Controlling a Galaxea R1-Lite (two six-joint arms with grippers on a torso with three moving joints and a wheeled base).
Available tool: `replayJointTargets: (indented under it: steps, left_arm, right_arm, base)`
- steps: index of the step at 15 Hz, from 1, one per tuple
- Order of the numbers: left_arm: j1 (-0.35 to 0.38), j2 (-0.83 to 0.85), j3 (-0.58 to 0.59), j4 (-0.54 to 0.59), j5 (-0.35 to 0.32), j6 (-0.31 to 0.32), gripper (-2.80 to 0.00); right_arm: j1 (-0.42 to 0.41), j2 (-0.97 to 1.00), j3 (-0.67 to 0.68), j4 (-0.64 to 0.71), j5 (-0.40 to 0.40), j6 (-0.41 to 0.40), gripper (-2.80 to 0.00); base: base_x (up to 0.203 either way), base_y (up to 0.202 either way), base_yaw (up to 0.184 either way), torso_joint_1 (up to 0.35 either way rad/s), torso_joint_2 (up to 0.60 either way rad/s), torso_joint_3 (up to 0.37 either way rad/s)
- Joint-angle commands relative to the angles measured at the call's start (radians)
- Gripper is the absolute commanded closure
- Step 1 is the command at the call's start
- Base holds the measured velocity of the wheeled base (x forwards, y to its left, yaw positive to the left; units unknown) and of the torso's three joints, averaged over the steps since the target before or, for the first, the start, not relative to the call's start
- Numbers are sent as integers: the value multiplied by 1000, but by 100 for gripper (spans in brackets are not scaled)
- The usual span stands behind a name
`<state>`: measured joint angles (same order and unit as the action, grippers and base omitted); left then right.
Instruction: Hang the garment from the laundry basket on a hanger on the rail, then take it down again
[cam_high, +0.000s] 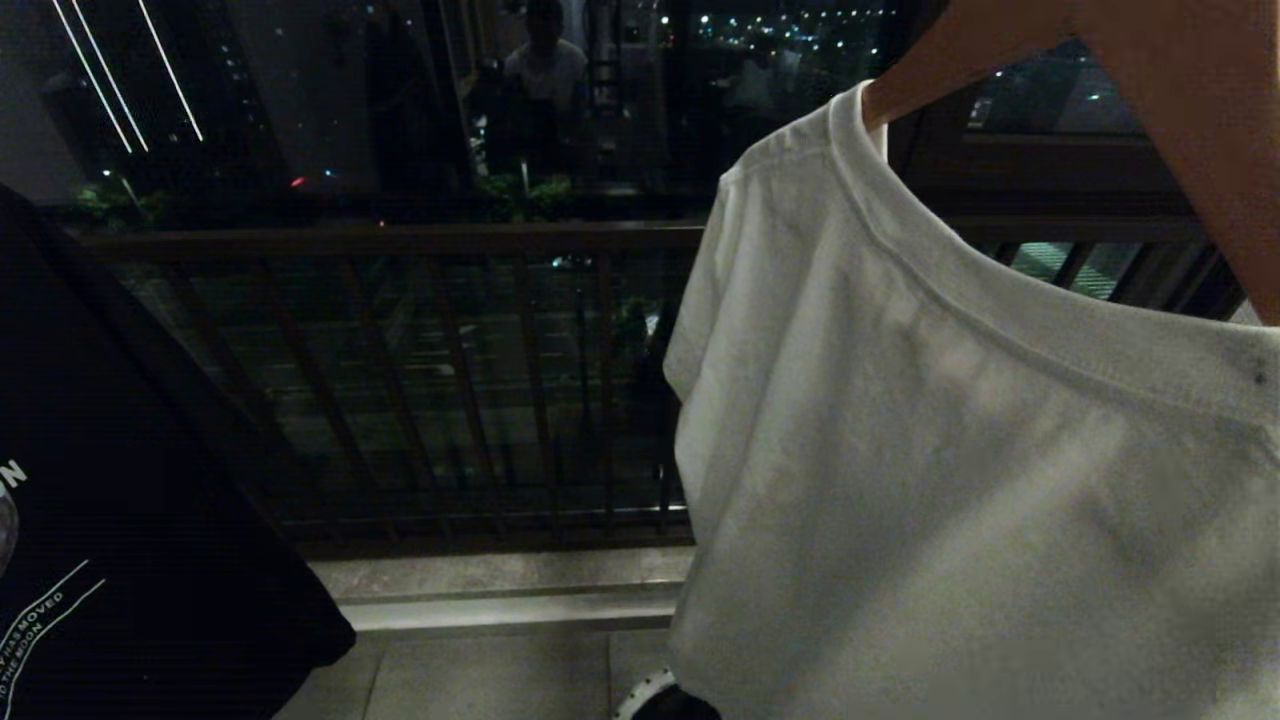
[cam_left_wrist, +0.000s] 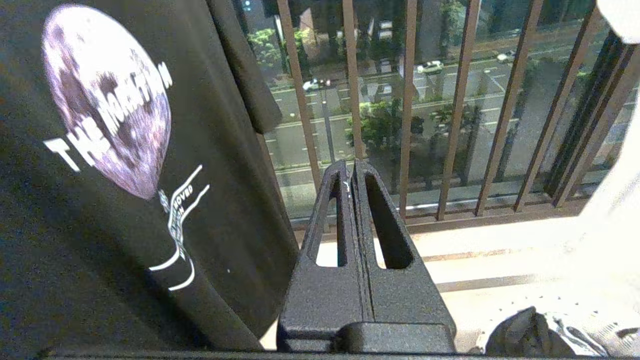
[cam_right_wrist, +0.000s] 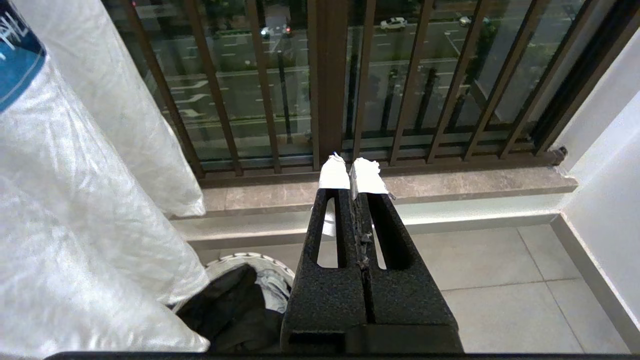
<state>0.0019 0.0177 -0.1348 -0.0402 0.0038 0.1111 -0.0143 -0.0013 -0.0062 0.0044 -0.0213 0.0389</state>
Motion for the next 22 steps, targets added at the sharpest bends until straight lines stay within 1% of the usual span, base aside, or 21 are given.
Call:
replayJointTargets:
  steps: [1,3,6,8,11,13,17,22]
  left_arm:
    - [0,-19,27,-1,1,-5,0]
    - [0,-20,53,-1,2,-14,0]
    - [0,-19,115,-4,2,-12,0]
    - [1,-19,134,0,0,-8,0]
    - [1,-20,136,37,-1,-32,0]
    - [1,-19,136,36,-1,-63,0]
    - [0,-19,137,33,-1,-103,0]
    - [0,-19,136,33,-1,-103,0]
  right_arm:
    - [0,1,0,0,0,1,0]
    - [0,1,0,0,0,0,0]
    - [0,1,0,0,0,0,0]
    - [0,0,0,0,0,1,0]
    - [0,0,0,0,0,0,0]
    - [0,1,0,0,0,1,0]
    - [0,1,0,0,0,0,0]
    - [0,1,0,0,0,0,0]
  base:
    - [0,0,0,0,0,0]
    - [0,0,0,0,0,0]
    - [0,0,0,0,0,0]
    - [0,0,0,0,0,0]
    - [0,0,0,0,0,0]
    - [0,0,0,0,0,0]
    - [0,0,0,0,0,0]
    - [0,0,0,0,0,0]
